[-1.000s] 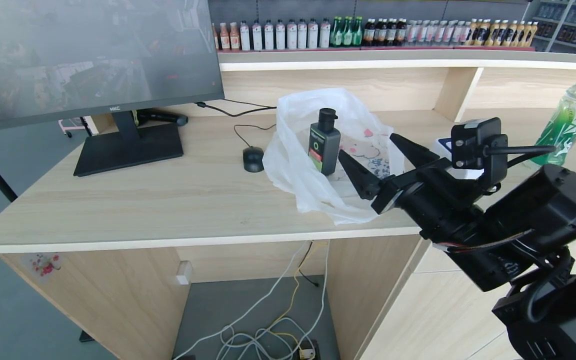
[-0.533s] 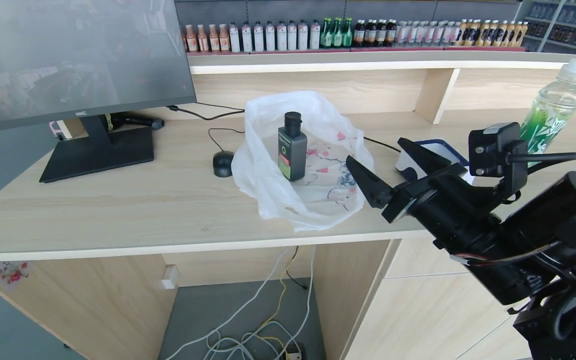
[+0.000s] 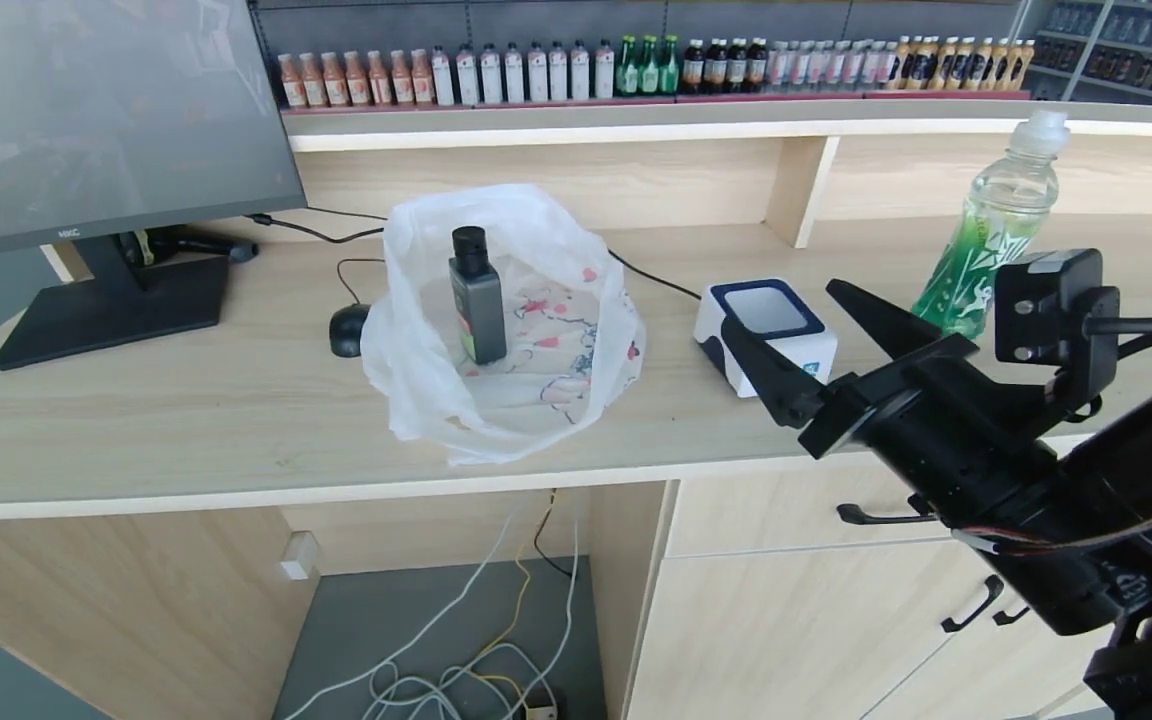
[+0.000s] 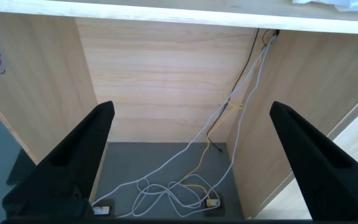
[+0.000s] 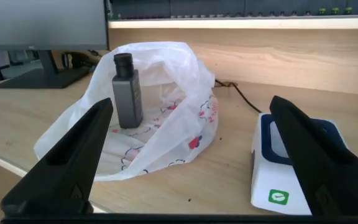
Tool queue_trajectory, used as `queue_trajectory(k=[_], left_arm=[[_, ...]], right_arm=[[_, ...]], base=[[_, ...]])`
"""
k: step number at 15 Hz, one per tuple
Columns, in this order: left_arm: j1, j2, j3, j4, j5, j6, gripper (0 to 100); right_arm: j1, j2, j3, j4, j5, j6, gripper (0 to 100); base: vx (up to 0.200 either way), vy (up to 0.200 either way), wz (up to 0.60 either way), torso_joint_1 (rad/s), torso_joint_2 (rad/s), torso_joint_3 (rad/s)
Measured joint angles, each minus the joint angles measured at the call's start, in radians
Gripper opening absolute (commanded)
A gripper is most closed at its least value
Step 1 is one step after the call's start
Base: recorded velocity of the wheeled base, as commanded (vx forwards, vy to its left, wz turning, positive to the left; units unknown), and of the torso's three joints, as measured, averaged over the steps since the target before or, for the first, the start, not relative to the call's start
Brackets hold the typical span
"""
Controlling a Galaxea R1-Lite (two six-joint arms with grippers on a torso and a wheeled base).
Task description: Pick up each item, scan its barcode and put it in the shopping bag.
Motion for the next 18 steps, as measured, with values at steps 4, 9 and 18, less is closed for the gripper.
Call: queue_trajectory(k=[4,9,18], left_arm=[[0.0,0.0,0.0,0.0,0.0,0.0,100],[0.0,0.0,0.0,0.0,0.0,0.0,100],[0.0,0.0,0.0,0.0,0.0,0.0,100]], right_arm=[[-0.001,-0.016,0.01,-0.001,0.0,0.001,100],[-0.011,-0.023,0.012,0.0,0.0,0.001,100],[-0.03,-0.02,0.002,0.0,0.0,0.001,100]], base=[[0.0,-0.2,0.0,0.002,0.0,0.006],[0.0,-0.2,0.0,0.002,0.0,0.002],[0.0,-0.178,0.0,0.003,0.0,0.002]])
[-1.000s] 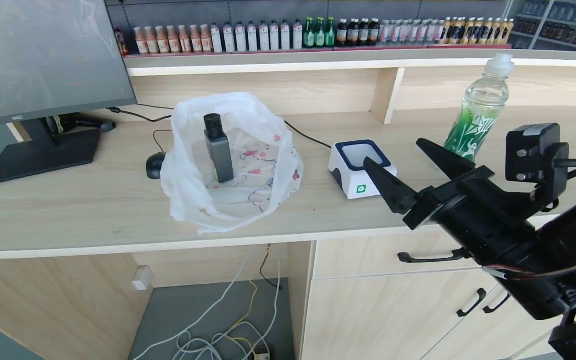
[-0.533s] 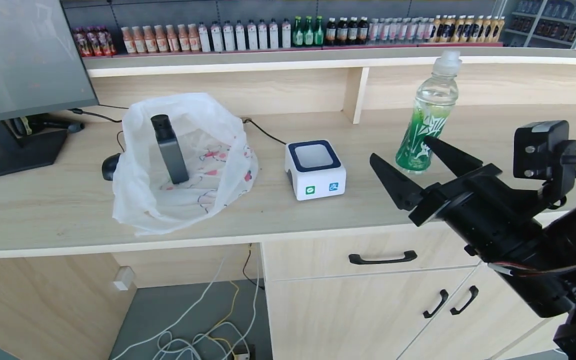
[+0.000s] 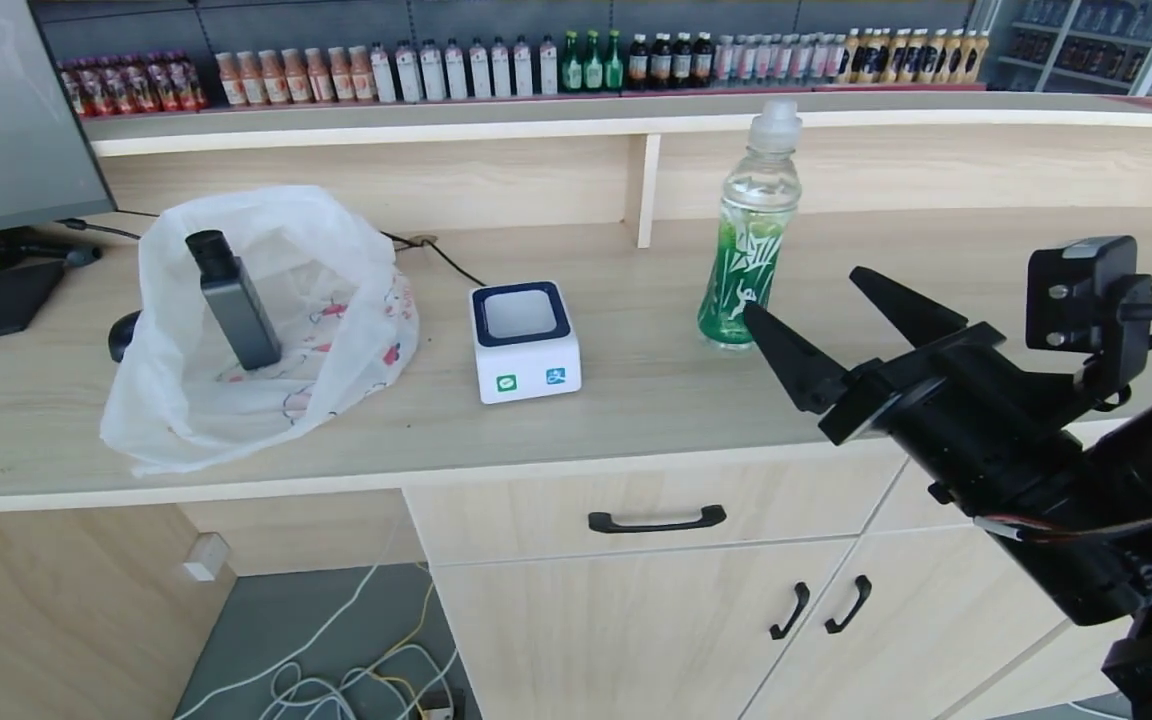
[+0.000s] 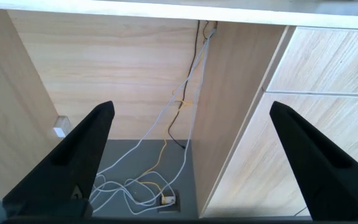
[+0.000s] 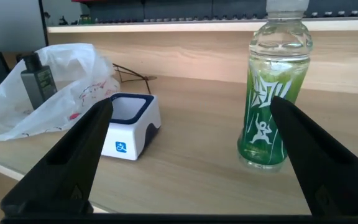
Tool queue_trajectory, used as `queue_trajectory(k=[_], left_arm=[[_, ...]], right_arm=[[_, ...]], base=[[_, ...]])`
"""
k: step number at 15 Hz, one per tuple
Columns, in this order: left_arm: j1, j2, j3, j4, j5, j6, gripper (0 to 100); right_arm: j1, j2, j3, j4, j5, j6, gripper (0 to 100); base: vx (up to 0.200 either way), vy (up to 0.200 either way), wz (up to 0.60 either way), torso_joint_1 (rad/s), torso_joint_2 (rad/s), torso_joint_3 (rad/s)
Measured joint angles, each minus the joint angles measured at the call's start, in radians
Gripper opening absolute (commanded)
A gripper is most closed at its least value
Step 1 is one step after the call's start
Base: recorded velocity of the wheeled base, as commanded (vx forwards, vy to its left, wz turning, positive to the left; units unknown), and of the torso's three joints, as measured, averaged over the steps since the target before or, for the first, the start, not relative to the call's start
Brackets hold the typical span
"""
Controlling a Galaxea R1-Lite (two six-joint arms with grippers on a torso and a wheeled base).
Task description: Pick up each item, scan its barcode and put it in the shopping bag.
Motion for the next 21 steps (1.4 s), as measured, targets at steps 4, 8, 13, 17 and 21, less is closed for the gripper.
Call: queue_trajectory(k=[4,8,13,17,21], left_arm=[[-0.002,0.0,0.0,0.001,0.0,0.008,100],[0.0,0.0,0.0,0.0,0.0,0.009,100],[0.0,0.0,0.0,0.0,0.0,0.009,100],[0.0,0.0,0.0,0.0,0.0,0.009,100],[0.0,0.0,0.0,0.0,0.0,0.009,100]], right_arm=[[0.003,-0.002,0.007,0.0,-0.003,0.001,100],[-0.005,-0.023,-0.096,0.162,-0.044,-0.002,100],[-0.041,-0.024,-0.381,0.547,-0.052,-0.003,100],[-0.05,0.006,-0.511,0.669,-0.106,-0.007,100],[-0.047,0.063,-0.564,0.673,-0.107,-0.003,100]], base=[[0.0,0.0,0.0,0.0,0.0,0.0],[0.0,0.0,0.0,0.0,0.0,0.0],[0.0,0.0,0.0,0.0,0.0,0.0],[0.0,0.0,0.0,0.0,0.0,0.0],[0.0,0.0,0.0,0.0,0.0,0.0]])
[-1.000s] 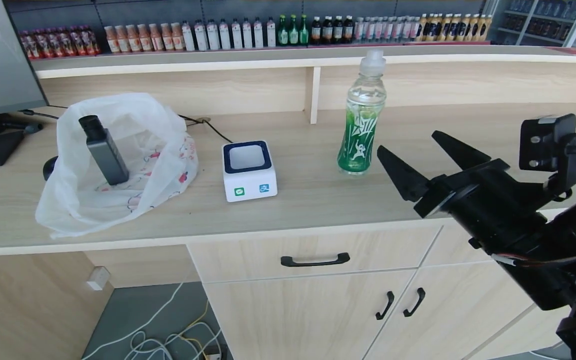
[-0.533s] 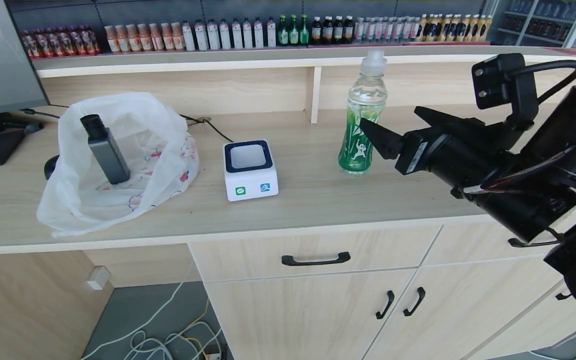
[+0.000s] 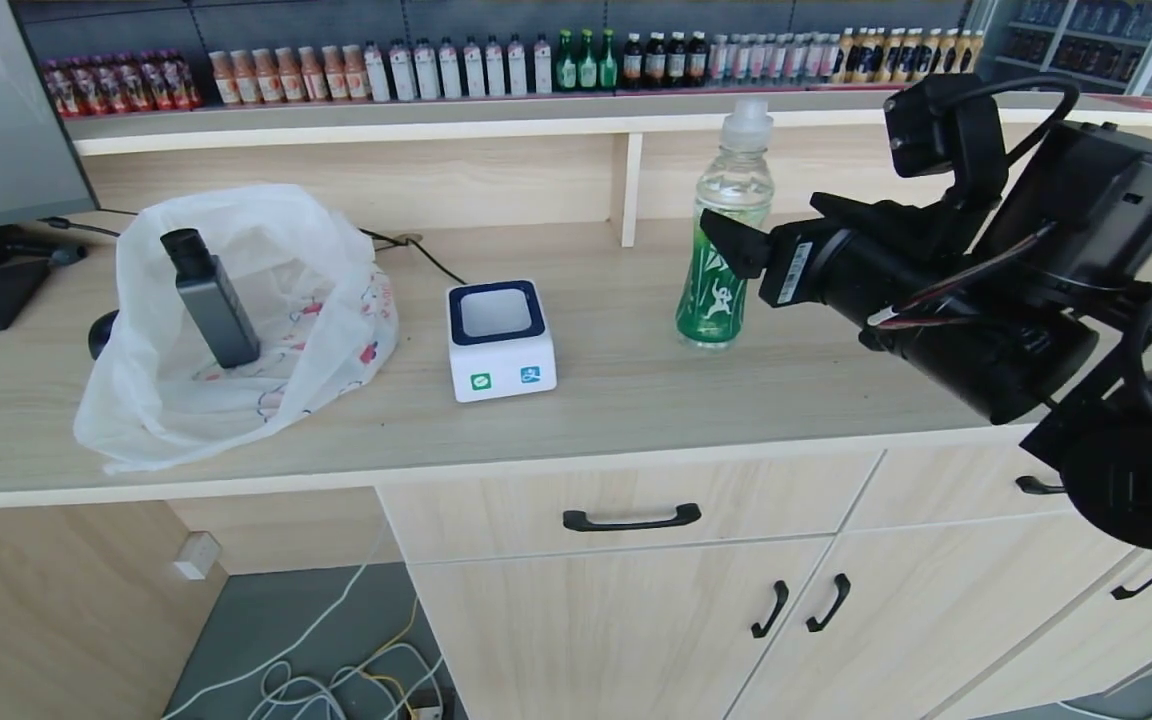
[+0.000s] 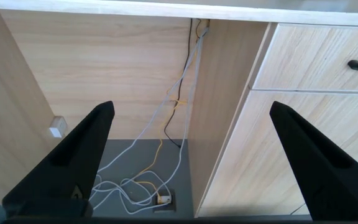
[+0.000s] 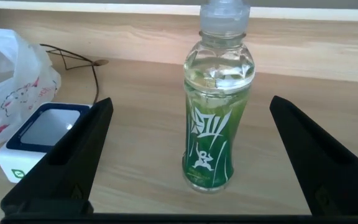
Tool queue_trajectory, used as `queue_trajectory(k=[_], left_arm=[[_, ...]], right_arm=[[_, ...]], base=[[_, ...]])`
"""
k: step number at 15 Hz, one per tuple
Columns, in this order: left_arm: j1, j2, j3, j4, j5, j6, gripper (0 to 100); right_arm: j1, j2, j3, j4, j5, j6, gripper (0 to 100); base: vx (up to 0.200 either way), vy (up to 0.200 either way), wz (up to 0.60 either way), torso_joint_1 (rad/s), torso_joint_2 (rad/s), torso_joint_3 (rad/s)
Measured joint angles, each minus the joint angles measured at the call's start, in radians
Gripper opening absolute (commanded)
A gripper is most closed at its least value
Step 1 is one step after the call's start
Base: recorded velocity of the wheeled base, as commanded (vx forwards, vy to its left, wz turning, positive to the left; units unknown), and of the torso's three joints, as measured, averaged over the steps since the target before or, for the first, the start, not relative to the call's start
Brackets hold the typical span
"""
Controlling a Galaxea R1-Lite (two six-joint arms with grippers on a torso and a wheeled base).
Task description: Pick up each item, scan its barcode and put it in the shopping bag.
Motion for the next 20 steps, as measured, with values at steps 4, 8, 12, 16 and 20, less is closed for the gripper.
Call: queue_trajectory(k=[4,8,12,16,20], left_arm=[[0.0,0.0,0.0,0.0,0.0,0.0,100],[0.0,0.0,0.0,0.0,0.0,0.0,100],[0.0,0.0,0.0,0.0,0.0,0.0,100],[0.0,0.0,0.0,0.0,0.0,0.0,100],[0.0,0.0,0.0,0.0,0.0,0.0,100]], right_arm=[[-0.01,0.069,-0.06,0.0,-0.003,0.038,100],[-0.049,0.123,-0.079,-0.007,-0.003,0.045,100],[-0.057,0.177,-0.118,-0.026,-0.004,0.047,100],[-0.061,0.241,-0.183,-0.048,-0.005,0.045,100],[-0.097,0.284,-0.211,-0.06,-0.011,0.037,100]], base=[[0.0,0.0,0.0,0.0,0.0,0.0],[0.0,0.0,0.0,0.0,0.0,0.0],[0.0,0.0,0.0,0.0,0.0,0.0],[0.0,0.0,0.0,0.0,0.0,0.0],[0.0,0.0,0.0,0.0,0.0,0.0]])
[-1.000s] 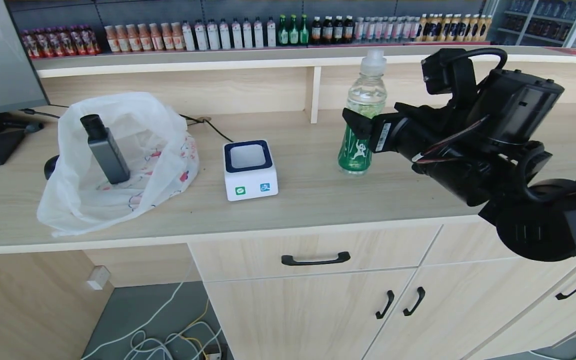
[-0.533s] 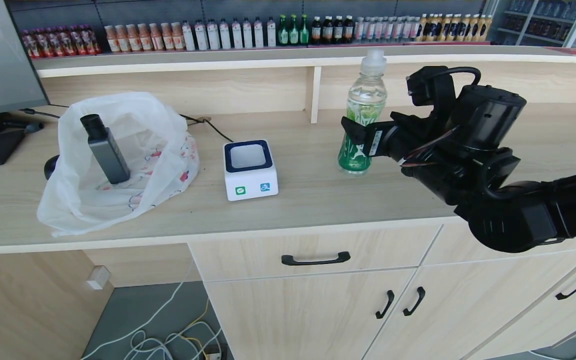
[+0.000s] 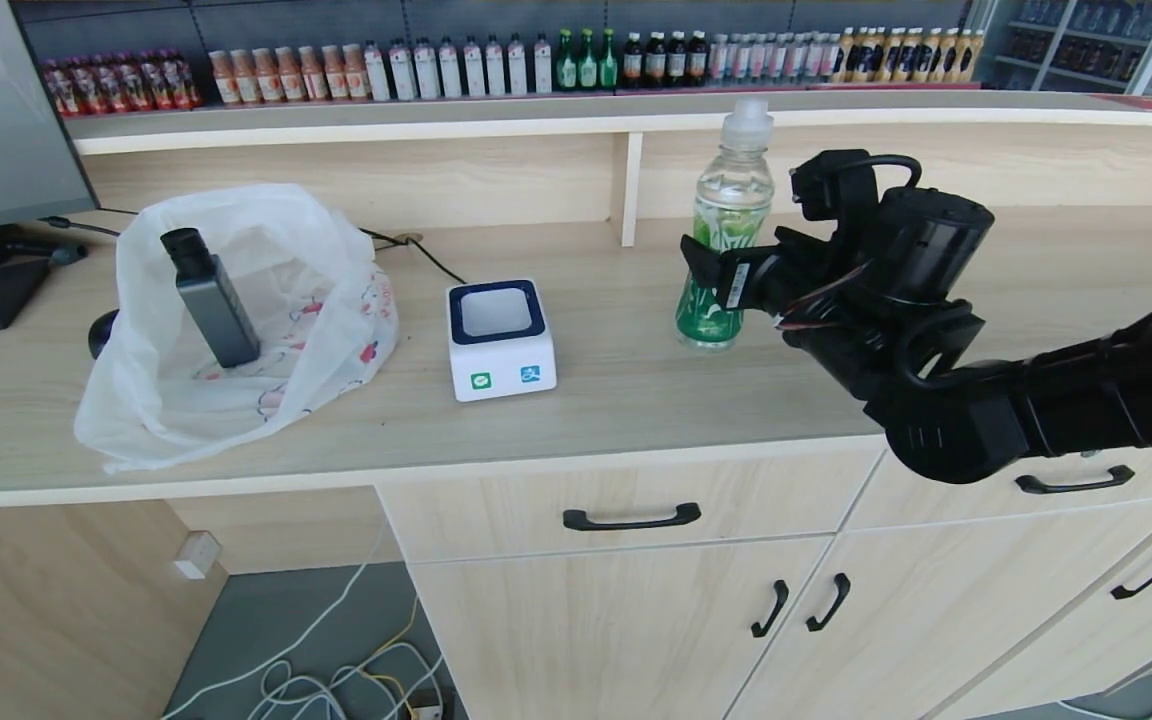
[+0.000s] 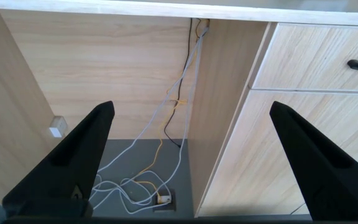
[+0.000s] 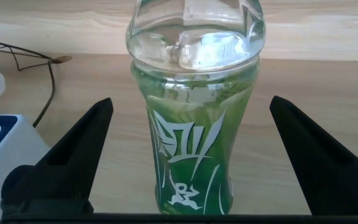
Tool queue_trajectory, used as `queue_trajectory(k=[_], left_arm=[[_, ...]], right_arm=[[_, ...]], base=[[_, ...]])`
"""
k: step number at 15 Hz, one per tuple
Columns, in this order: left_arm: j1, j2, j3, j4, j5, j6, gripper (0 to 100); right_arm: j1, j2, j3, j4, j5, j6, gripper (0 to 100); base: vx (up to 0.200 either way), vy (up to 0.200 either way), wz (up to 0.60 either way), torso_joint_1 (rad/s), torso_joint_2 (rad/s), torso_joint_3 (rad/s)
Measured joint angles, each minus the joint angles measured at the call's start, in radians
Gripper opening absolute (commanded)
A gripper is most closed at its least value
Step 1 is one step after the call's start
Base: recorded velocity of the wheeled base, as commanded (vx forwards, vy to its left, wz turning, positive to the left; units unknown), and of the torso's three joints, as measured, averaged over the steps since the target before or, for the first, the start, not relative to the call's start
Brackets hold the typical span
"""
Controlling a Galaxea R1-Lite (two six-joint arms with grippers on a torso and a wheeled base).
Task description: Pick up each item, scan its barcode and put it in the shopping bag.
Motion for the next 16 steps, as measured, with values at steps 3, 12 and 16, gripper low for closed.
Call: queue_trajectory(k=[3,12,16], left_arm=[[0.0,0.0,0.0,0.0,0.0,0.0,100],[0.0,0.0,0.0,0.0,0.0,0.0,100],[0.0,0.0,0.0,0.0,0.0,0.0,100]], right_arm=[[-0.01,0.031,-0.029,-0.009,0.003,0.001,100],[-0.022,0.128,-0.166,-0.013,0.007,0.003,100],[-0.039,0.145,-0.177,-0.013,0.01,0.004,100]], base=[[0.0,0.0,0.0,0.0,0.0,0.0],[0.0,0.0,0.0,0.0,0.0,0.0],[0.0,0.0,0.0,0.0,0.0,0.0]])
